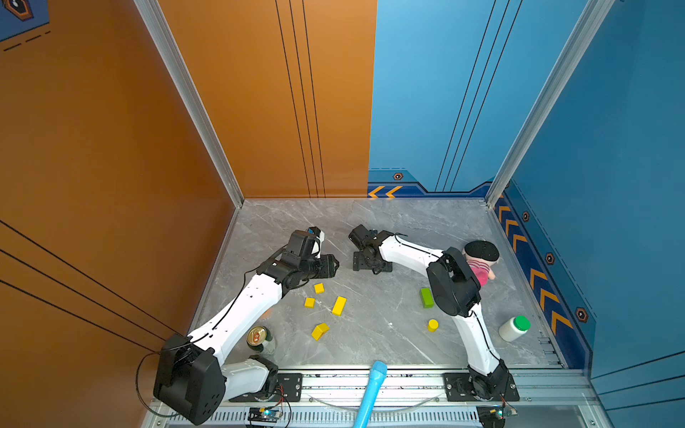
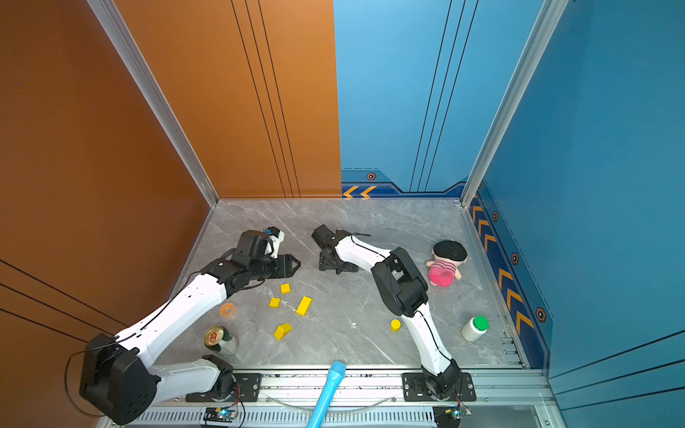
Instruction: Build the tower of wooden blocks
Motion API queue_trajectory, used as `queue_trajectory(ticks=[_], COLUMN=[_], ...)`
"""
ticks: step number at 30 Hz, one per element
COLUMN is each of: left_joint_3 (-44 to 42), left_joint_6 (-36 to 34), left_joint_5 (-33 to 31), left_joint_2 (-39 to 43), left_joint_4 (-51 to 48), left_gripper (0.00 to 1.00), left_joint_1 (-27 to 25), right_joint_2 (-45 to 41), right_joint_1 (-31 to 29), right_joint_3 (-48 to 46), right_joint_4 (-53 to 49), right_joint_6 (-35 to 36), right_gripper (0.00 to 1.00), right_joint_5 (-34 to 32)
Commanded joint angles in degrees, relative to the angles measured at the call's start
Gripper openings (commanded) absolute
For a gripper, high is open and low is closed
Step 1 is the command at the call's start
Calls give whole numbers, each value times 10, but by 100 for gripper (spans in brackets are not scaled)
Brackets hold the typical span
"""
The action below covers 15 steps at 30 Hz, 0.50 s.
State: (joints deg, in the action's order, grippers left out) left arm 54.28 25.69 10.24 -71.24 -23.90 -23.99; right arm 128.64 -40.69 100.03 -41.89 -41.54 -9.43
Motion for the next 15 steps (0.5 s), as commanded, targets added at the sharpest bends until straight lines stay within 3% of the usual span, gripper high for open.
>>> queue_trajectory(ticks=[1,15], left_joint_3=[-10,-8], left_joint_6=[-11,-10], left_joint_5=[-9,-6], left_joint_2=[12,9], left_joint_4=[-11,-11], left_gripper=[58,58], left_joint_1=[5,5], right_joint_2=[26,-10], right_joint_1=[1,31], right_joint_3=[-48,-105], right_joint_4=[-4,66], right_joint_6=[19,28], right_gripper=[97,98], right_joint_5=[46,135])
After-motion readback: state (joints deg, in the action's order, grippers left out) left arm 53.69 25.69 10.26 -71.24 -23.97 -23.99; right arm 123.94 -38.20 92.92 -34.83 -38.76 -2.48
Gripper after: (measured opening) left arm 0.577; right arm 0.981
